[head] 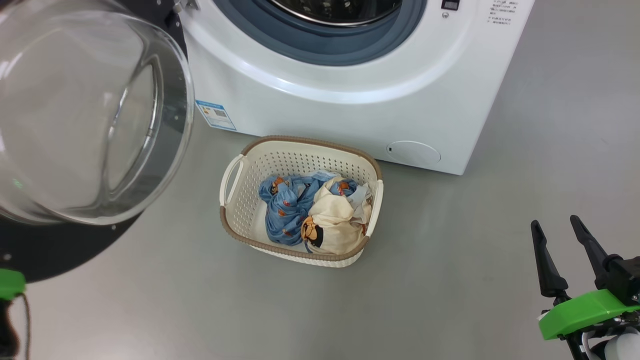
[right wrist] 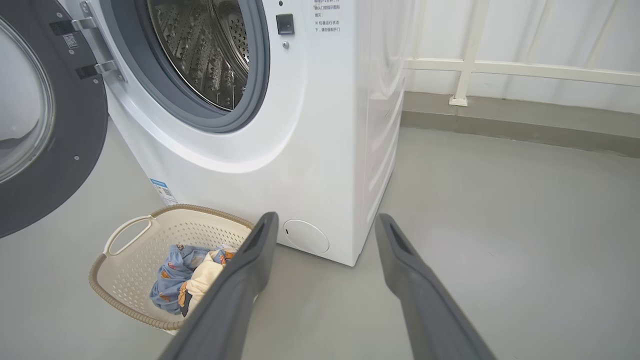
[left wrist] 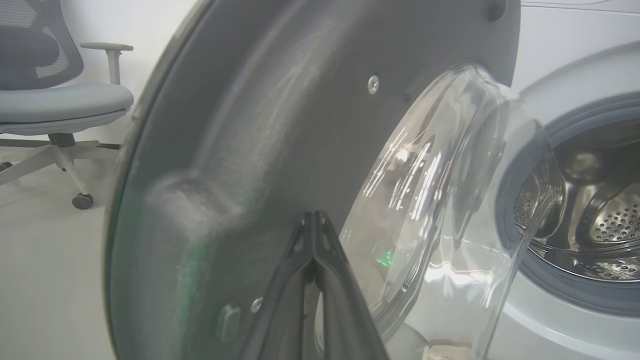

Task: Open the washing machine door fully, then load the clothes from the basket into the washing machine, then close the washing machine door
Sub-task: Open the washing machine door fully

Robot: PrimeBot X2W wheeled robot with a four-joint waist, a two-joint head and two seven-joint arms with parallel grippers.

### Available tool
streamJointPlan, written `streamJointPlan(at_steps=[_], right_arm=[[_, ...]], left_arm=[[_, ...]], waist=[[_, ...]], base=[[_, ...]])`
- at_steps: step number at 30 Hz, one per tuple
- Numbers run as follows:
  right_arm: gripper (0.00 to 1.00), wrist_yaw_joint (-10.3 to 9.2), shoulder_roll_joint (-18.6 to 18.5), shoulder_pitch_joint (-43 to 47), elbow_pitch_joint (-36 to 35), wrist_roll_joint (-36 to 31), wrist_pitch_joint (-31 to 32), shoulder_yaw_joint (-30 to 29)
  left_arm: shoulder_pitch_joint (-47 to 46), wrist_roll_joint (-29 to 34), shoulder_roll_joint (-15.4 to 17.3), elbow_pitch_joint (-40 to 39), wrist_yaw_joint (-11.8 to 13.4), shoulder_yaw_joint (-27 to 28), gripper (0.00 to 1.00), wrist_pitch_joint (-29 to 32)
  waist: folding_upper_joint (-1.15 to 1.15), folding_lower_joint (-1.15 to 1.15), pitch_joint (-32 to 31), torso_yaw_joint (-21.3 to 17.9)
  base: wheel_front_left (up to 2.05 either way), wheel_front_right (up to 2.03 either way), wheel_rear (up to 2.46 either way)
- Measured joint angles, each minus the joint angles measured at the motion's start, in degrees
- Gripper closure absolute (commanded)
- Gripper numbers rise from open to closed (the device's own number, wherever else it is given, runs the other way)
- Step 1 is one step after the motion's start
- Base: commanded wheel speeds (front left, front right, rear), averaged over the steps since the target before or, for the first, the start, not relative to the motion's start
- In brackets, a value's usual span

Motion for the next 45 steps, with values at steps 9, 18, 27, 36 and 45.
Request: streamJointPlan(at_steps=[9,18,27,36,45], right_arm=[[0.0,0.0,-0.94,-2.34,-0.29,-0.51,0.0,0.75],[0.0,0.0,-2.01,-6.01,-0.85,-0.98,0.0,1.54],[0.0,0.0,-2.83,-8.92,-1.14,-1.11,0.0,1.9],[0.0,0.0,-3.03,-9.76,-1.16,-1.19,0.0,1.85],[0.0,0.0,-2.86,-10.18,-0.79,-1.23,0.0,1.77]], left_arm=[[-7.23,1.45,4.6,10.43,-0.47,4.82,1.0,0.0],[-14.17,3.08,8.13,18.19,-0.47,11.24,1.0,-0.01],[-18.91,3.56,11.03,23.4,-0.76,13.89,1.0,-0.05],[-20.07,4.54,10.91,23.84,-0.91,15.08,1.0,-0.05],[-19.72,5.0,8.94,21.76,-0.92,14.35,1.0,-0.04]], waist=[[0.0,0.0,2.59,-0.27],[0.0,0.0,6.95,-0.9],[0.0,0.0,11.13,-1.62],[0.0,0.0,12.91,-1.93],[0.0,0.0,11.1,-1.6]], base=[[0.0,0.0,0.0],[0.0,0.0,0.0],[0.0,0.0,0.0],[0.0,0.0,0.0],[0.0,0.0,0.0]])
